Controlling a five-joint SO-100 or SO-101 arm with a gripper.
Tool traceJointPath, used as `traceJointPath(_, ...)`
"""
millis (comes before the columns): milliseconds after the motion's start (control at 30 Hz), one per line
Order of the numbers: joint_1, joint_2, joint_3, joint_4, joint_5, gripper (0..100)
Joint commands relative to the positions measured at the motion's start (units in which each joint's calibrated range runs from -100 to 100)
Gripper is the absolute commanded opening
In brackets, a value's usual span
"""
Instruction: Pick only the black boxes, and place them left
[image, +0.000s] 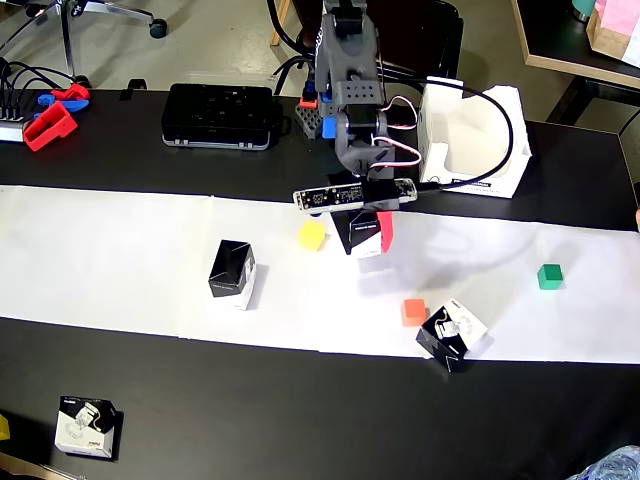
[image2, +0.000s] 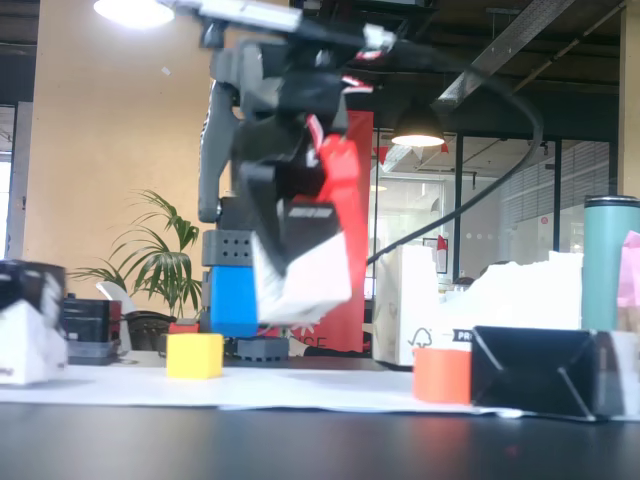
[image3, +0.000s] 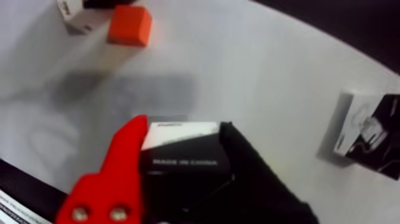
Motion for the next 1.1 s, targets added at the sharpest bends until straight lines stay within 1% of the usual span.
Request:
traceJointPath(0, -3.9, -13.7, -2.0, 0.0, -0.2, 15)
traceJointPath(100, -8.3, -23.8, 1.8, 0.0, -0.2, 15)
traceJointPath(167, -12.6, -28.8, 6.0, 0.0, -2.7, 15)
traceJointPath(200, -15.2, -30.5, 7.8, 0.0, -3.7, 15)
traceJointPath(300, -24.9, -34.3, 12.1, 0.0, -3.8, 15)
traceJointPath(433, -37.0, -39.2, 12.6, 0.0, -3.8, 15)
traceJointPath(533, -44.4, -43.7, 15.1, 0.0, -3.8, 15)
traceJointPath(800, -60.6, -57.3, 30.4, 0.0, -3.7, 15)
traceJointPath(933, -64.0, -58.3, 31.0, 0.0, -3.7, 16)
traceJointPath(967, -64.0, -58.3, 30.9, 0.0, -3.6, 17)
traceJointPath(1067, -63.4, -58.8, 30.4, 0.0, -3.7, 31)
